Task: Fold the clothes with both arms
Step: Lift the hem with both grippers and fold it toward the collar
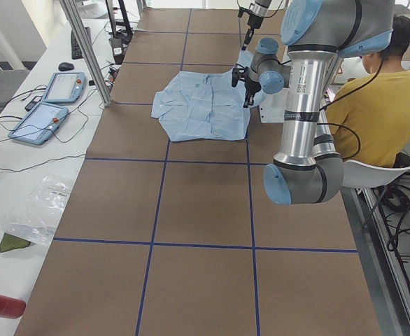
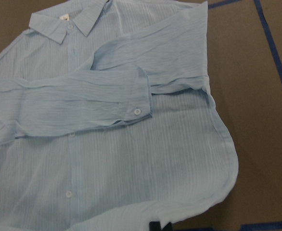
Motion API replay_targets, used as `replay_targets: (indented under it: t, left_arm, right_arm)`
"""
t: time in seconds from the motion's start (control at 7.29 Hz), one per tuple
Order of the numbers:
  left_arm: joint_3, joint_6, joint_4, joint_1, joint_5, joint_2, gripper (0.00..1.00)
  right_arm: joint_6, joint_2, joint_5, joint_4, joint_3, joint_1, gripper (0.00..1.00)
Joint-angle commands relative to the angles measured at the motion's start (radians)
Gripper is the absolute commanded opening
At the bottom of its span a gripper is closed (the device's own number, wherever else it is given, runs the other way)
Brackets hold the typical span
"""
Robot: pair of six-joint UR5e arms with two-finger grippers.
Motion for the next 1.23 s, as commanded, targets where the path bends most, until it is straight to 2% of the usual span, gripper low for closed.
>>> replay_targets:
  t: [0.0,0.27,0.41,0.55,0.82,1.1]
  left_arm:
    - [0.155,0.014,0.001,-0.086,0.097,-0.171,0.00]
    - [0.164,0.017,-0.002,-0.147,0.114,-0.197,0.00]
    - [0.196,0.055,-0.006,-0.188,0.143,-0.213,0.00]
    - [0.257,0.132,-0.015,-0.239,0.150,-0.237,0.00]
    - [0.456,0.149,-0.202,-0.305,0.157,-0.250,0.00]
    - [0.638,0.149,-0.340,-0.307,0.207,-0.250,0.00]
  right_arm:
    - [-0.027,0.271,-0.003,-0.070,-0.155,0.115,0.00]
    - [-0.043,0.291,-0.006,-0.070,-0.166,0.188,0.00]
    - [-0.140,0.309,-0.003,-0.061,-0.210,0.237,0.00]
    - [-0.200,0.320,0.005,-0.059,-0.274,0.294,0.00]
    - [-0.234,0.331,0.015,0.026,-0.446,0.368,0.00]
    - [-0.269,0.334,0.058,0.153,-0.613,0.405,0.00]
